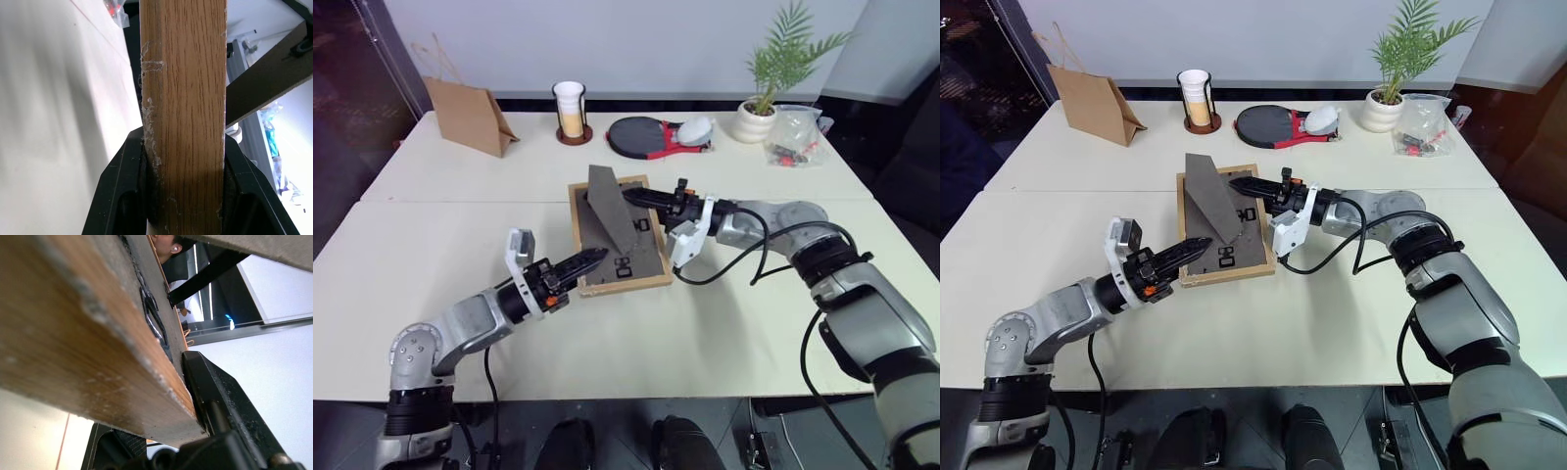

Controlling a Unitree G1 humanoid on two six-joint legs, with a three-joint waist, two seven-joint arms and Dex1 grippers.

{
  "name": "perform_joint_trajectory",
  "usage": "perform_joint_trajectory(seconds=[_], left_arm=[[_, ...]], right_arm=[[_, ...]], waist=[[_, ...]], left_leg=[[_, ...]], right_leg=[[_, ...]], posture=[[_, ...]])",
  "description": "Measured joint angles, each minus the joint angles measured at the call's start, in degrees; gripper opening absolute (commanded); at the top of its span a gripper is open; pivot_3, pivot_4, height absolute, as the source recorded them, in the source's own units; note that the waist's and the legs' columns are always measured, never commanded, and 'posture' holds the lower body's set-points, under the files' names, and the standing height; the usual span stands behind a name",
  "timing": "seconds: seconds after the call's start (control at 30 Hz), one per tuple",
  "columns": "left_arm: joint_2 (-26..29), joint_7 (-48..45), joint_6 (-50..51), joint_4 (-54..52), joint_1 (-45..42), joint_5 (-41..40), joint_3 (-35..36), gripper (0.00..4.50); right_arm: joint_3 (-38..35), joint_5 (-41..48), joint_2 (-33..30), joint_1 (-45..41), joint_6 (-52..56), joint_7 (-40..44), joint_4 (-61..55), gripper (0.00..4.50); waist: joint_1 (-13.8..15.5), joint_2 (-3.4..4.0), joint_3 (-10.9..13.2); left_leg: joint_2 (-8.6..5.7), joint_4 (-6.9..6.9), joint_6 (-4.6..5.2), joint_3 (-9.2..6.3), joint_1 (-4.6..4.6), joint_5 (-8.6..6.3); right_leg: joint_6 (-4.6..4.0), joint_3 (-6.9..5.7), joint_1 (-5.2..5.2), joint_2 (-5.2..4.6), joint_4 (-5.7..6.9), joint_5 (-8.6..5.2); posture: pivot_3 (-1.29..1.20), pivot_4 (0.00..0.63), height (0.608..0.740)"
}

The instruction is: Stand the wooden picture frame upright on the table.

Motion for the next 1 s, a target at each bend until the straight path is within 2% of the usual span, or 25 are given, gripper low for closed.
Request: perform_joint_trajectory(seconds=[0.03,0.07,0.2,0.3,0.37,0.47,0.5,0.6,0.67,0.73,0.83,1.0], left_arm=[[0.7,-0.2,-0.1,-0.1,0.0,-0.1,-0.2,2.09],[2.1,-0.1,-0.1,-0.2,0.0,0.1,-0.5,2.45],[9.8,-4.9,0.8,-1.4,-0.1,3.4,-0.2,4.44],[16.0,-12.0,1.6,-2.0,0.5,11.0,0.4,4.49],[22.2,-20.8,0.8,-3.2,2.0,19.4,1.0,4.49],[31.1,-34.4,-5.3,-3.2,2.8,33.9,2.7,4.49],[32.7,-37.8,-7.5,-3.1,2.6,37.5,2.8,4.49],[33.6,-45.6,-12.3,-2.1,0.9,46.1,1.7,4.49],[33.1,-48.7,-14.0,-1.1,-0.6,50.1,0.3,4.49],[32.0,-50.4,-15.0,-0.8,-1.7,53.1,-1.0,4.49],[29.9,-51.3,-15.7,-0.6,-2.5,56.3,-2.8,4.49],[27.3,-51.4,-15.5,-1.3,-3.6,58.3,-2.9,4.49]], right_arm=[[0.2,0.3,0.1,0.0,-0.2,0.1,0.2,1.14],[0.4,0.4,0.2,-0.1,-0.6,0.8,0.2,1.14],[0.8,2.7,0.2,0.0,-1.7,5.4,1.8,1.14],[0.6,6.4,0.2,0.2,-3.0,9.1,2.8,1.14],[0.2,11.9,0.2,0.6,-4.1,15.0,4.6,1.14],[-3.2,31.9,1.6,4.9,-0.3,35.0,7.0,1.14],[-4.6,39.8,2.7,6.9,4.3,43.3,6.0,1.14],[-8.9,64.7,5.0,12.9,30.4,70.8,-4.8,1.14],[-10.6,74.9,5.1,13.6,46.7,83.5,-9.9,1.14],[-11.9,79.4,5.2,12.6,57.0,90.2,-11.1,1.14],[-13.3,81.1,7.2,9.9,65.9,96.5,-7.4,1.14],[-14.0,78.9,11.8,5.8,70.1,101.3,5.4,1.14]], waist=[[0.0,0.0,0.0],[-0.1,0.0,0.0],[-0.1,0.0,0.0],[-0.2,0.01,0.0],[-0.3,0.0,0.0],[-0.2,-0.01,0.0],[-0.1,0.0,0.1],[0.1,0.1,0.1],[0.1,0.19,0.2],[0.1,0.19,0.2],[-0.2,0.19,0.2],[-0.1,0.19,0.2]], left_leg=[[0.0,0.0,0.0,0.0,0.0,0.0],[0.01,0.0,0.0,-0.01,0.01,0.0],[0.01,-0.01,0.02,-0.01,0.01,-0.01],[0.01,-0.02,0.06,-0.01,0.01,-0.03],[0.01,-0.04,0.09,0.01,0.01,-0.05],[0.08,-0.08,0.22,-0.03,0.04,-0.13],[0.18,-0.09,0.26,-0.05,0.08,-0.15],[0.21,-0.09,0.31,-0.11,0.09,-0.18],[0.16,-0.09,0.41,-0.11,0.08,-0.24],[0.15,-0.09,0.42,-0.11,0.08,-0.25],[0.13,-0.11,0.43,-0.09,0.07,-0.25],[0.12,-0.14,0.43,-0.01,-0.11,-0.26]], right_leg=[[0.0,0.0,0.0,0.0,0.02,0.0],[0.0,0.0,0.0,0.01,0.02,0.0],[0.0,0.0,0.0,0.03,0.03,0.0],[-0.01,-0.01,0.0,0.07,0.02,0.0],[-0.02,-0.01,0.0,0.22,-0.02,-0.01],[-0.04,-0.05,0.07,0.31,-0.05,-0.01],[-0.04,-0.05,0.12,0.29,-0.05,-0.01],[-0.02,-0.1,0.18,0.17,-0.01,0.0],[-0.02,-0.19,0.14,-0.06,0.02,0.0],[-0.04,-0.24,0.13,-0.12,0.02,-0.01],[-0.04,-0.23,0.06,-0.14,0.04,-0.01],[-0.02,-0.2,-0.17,-0.12,0.06,0.0]], posture=[[0.0,0.15,0.74],[0.0,0.15,0.74],[0.0,0.15,0.74],[0.0,0.15,0.74],[0.0,0.15,0.74],[0.0,0.15,0.74],[0.0,0.15,0.74],[0.0,0.15,0.74],[0.0,0.15,0.74],[0.0,0.15,0.74],[0.0,0.15,0.74],[0.0,0.15,0.74]])
